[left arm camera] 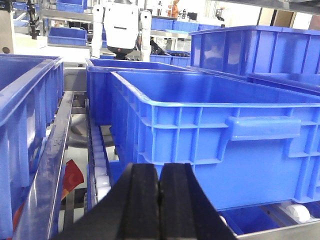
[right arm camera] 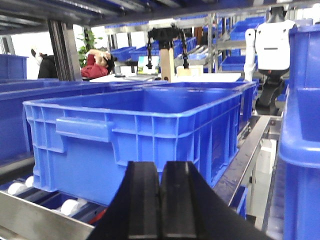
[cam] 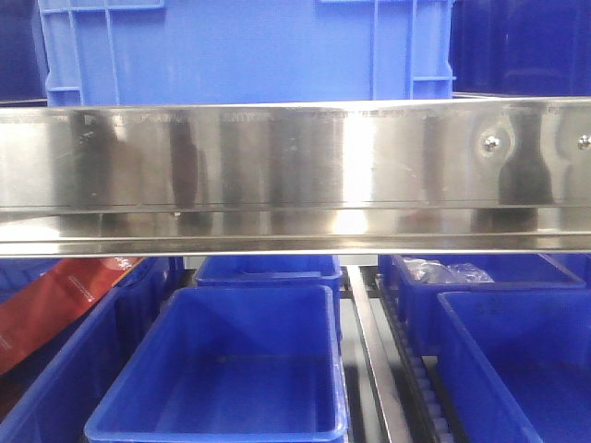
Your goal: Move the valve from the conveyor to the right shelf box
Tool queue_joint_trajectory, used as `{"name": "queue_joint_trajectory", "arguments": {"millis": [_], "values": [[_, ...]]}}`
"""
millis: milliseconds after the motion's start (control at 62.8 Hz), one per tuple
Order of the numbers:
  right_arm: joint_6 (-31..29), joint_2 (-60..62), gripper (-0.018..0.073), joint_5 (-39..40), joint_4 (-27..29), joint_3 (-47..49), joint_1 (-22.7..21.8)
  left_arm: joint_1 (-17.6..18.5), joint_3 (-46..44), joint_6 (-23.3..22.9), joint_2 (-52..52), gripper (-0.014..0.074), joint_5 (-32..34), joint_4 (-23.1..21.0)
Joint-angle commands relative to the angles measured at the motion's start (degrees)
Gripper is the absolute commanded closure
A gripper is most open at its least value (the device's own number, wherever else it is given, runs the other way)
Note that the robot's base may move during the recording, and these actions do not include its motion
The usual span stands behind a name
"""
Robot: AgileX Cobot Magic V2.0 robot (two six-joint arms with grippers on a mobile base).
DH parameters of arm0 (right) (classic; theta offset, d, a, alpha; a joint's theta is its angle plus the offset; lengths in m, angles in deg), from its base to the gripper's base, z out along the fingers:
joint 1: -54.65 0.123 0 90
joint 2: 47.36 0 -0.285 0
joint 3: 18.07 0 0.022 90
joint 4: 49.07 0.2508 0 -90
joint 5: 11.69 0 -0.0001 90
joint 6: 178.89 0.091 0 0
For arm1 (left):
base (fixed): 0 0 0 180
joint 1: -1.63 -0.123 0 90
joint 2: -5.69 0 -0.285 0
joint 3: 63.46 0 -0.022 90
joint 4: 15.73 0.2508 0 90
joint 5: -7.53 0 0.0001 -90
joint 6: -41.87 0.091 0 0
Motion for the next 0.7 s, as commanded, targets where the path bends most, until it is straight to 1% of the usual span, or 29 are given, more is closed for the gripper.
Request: {"name": "queue_joint_trajectory", "arguments": {"millis": [0, 175, 287, 334, 366, 493, 541, 684], "values": [[-0.1, 0.5, 0.0721, 0.5, 0.1, -0.2, -0.3, -0.2, 0.1, -0.2, -0.2, 0.0708, 1.3, -0.4], [-0.1, 0.5, 0.0721, 0.5, -0.1, -0.2, -0.4, -0.2, 0.1, -0.2, -0.2, 0.0708, 1.3, -0.4], [-0.1, 1.4, 0.0721, 0.6, -3.3, -2.0, -1.4, -0.2, 0.1, -0.2, -0.2, 0.0708, 1.3, -0.4], [0.0, 2.2, 0.0721, 1.5, -5.6, -4.1, -3.0, -0.2, 0.1, -0.2, -0.2, 0.0708, 1.3, -0.4], [0.1, 2.9, 0.0721, 2.6, -6.2, -5.7, -4.0, -0.2, 0.1, -0.2, -0.2, 0.0708, 1.3, -0.4], [0.4, 6.5, 0.0721, 10.2, -6.3, -14.6, -10.2, -0.2, 0.1, -0.2, -0.2, 0.0708, 1.3, -0.4], [0.4, 8.6, 0.0721, 10.7, -6.3, -17.8, -12.9, -0.2, 0.1, -0.2, -0.2, 0.0708, 1.3, -0.4], [0.5, 14.5, 0.0721, 11.0, -7.0, -24.5, -17.9, -0.2, 0.1, -0.2, -0.2, 0.0708, 1.3, -0.4]]}}
